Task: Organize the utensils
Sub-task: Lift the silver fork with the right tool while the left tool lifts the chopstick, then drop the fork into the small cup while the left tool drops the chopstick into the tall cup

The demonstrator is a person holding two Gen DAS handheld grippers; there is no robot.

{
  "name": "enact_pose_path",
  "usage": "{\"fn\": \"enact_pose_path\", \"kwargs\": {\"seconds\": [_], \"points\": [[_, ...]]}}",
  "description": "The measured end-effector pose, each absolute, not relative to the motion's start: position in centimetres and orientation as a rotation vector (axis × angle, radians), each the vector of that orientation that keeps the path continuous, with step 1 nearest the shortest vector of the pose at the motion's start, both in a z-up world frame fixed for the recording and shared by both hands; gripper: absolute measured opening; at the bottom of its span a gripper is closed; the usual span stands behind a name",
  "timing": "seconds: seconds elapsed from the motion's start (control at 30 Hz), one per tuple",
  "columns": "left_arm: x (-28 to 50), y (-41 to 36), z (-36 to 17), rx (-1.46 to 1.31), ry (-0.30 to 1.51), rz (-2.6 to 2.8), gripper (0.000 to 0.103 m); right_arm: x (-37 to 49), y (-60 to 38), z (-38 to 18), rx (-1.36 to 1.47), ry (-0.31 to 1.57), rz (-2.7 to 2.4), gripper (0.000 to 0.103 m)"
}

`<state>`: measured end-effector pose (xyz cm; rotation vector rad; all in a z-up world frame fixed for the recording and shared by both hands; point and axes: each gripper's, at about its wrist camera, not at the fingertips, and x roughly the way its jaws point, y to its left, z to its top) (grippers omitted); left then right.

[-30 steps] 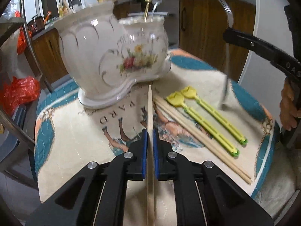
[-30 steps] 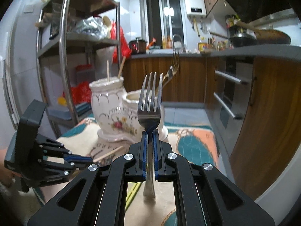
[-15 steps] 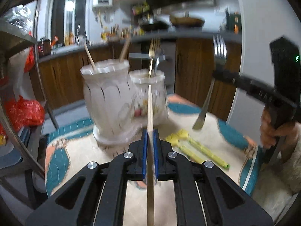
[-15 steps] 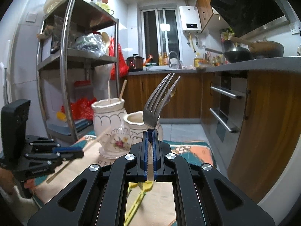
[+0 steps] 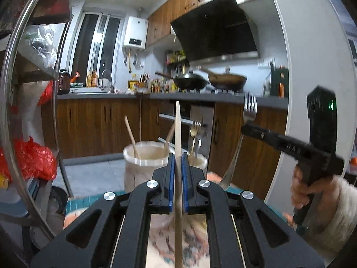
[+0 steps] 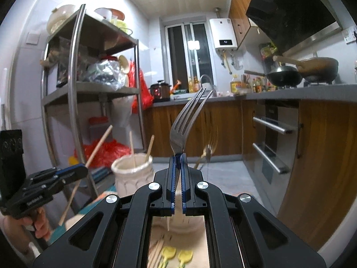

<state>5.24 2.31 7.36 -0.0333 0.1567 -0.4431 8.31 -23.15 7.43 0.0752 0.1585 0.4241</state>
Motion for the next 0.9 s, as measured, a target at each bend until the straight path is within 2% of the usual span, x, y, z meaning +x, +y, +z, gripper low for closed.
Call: {"fn": "enact_pose_path", "kwargs": {"seconds": [0.4,0.6,0.9], "points": [[12.7,3.2,12.4,-0.17,0.044,-0.473,0.006,12.8,-22.9,10.5,0.126,0.074,0.385,0.005],[15.8,1.8,12.3,-0.133,-0.008,-0.409,0.006,14.7,-22.1,8.9,0.114,0.12,0.408,0.005],[17.3,1.7,9.9,-0.104,0.029,-0.323,0.006,16.1,-21.1,6.6,0.074,0.208,0.419,0.003]]}}
